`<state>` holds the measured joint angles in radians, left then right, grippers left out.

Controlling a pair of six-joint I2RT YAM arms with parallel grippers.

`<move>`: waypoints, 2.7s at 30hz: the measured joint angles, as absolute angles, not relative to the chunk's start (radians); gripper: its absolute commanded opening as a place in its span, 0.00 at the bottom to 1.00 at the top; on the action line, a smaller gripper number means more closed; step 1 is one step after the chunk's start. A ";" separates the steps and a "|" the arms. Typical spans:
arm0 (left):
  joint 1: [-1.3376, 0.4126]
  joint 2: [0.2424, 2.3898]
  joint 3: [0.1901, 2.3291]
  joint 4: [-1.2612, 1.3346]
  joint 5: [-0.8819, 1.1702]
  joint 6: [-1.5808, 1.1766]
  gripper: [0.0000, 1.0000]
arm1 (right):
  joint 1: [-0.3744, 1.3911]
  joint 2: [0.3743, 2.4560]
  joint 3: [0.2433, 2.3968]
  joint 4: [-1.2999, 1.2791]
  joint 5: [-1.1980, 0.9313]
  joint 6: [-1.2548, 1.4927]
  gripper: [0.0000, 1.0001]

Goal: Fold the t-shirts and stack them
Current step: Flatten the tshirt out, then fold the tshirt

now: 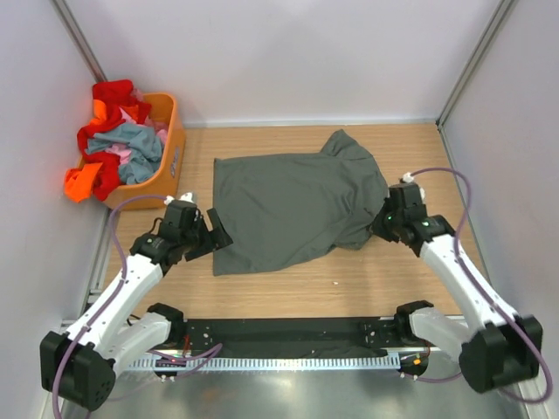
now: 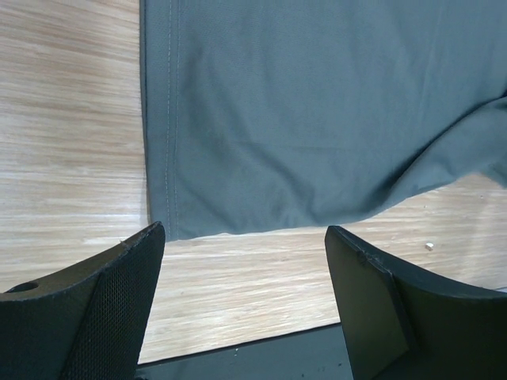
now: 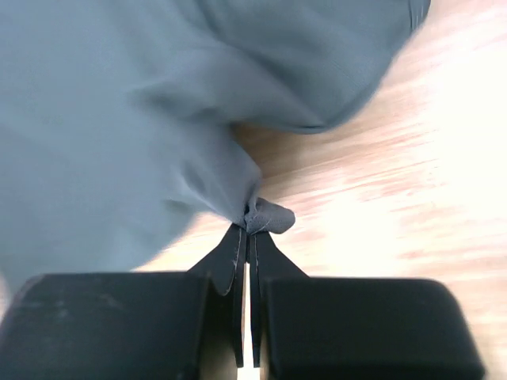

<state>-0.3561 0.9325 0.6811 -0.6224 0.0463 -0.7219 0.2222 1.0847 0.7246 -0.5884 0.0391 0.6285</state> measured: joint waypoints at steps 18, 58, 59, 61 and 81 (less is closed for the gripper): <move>-0.356 0.794 0.720 -0.728 0.071 -0.737 0.84 | 0.222 0.619 0.985 -1.135 -0.035 0.815 0.96; -0.543 1.177 0.533 -0.456 -0.196 -0.954 0.00 | 0.261 0.869 0.587 -0.871 0.110 0.823 1.00; -0.543 1.160 0.535 -0.469 -0.202 -0.954 0.00 | 0.277 0.851 0.582 -0.881 0.128 0.843 1.00; -0.543 1.126 0.541 -0.493 -0.217 -0.953 0.00 | 0.321 0.822 0.570 -0.892 0.155 0.879 1.00; -0.528 1.085 0.572 -0.562 -0.227 -0.931 0.00 | 0.509 0.903 0.443 -0.749 0.174 0.994 0.01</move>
